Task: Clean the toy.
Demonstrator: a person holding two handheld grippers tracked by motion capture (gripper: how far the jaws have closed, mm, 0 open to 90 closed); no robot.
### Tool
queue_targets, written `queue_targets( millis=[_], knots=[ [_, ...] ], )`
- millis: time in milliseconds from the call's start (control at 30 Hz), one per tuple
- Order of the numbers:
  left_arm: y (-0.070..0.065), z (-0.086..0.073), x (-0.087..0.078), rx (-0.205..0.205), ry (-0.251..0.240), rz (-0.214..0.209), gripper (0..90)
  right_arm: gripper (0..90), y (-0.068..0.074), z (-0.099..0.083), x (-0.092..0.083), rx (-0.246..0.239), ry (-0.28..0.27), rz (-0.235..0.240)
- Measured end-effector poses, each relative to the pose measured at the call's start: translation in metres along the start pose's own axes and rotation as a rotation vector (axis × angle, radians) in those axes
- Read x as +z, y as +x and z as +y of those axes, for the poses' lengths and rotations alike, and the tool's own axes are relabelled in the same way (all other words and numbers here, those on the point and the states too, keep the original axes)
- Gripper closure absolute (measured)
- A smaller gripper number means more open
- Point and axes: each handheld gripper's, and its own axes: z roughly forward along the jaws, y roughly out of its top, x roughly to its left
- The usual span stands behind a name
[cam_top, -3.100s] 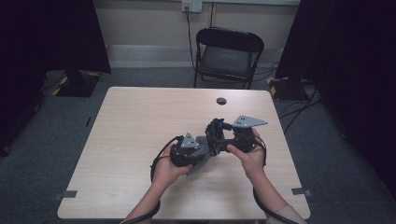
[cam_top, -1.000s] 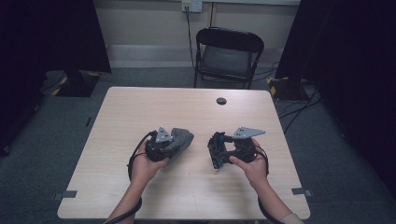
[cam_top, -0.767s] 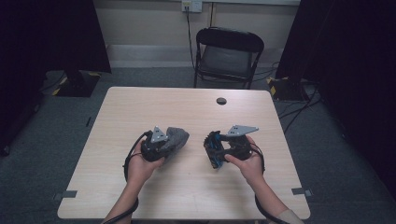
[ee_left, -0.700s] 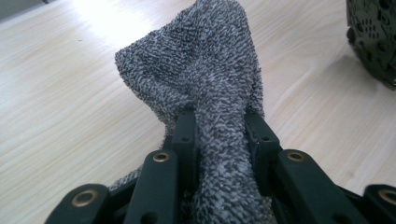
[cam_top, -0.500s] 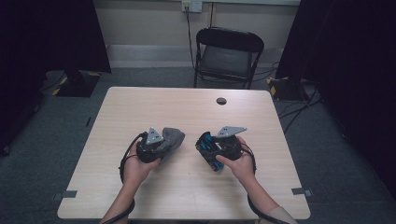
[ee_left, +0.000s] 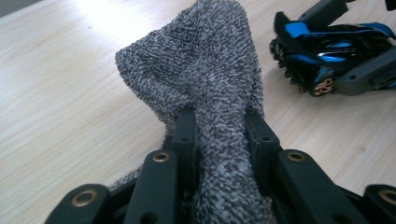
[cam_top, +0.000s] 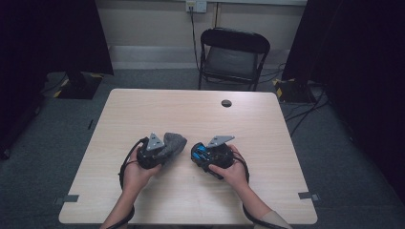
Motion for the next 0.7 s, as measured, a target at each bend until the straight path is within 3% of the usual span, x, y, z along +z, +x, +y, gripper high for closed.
queue_targets(
  millis=[133, 700],
  knots=[
    [-0.0032, -0.0031, 0.0036, 0.008, 0.019, -0.023, 70.1, 25.3, 0.0014, -0.0039, 0.0075, -0.038, 0.035, -0.015],
    [-0.0042, -0.0105, 0.0081, -0.019, 0.024, -0.030, 70.1, 22.4, 0.0051, -0.0088, 0.0089, -0.038, 0.015, -0.042]
  ],
)
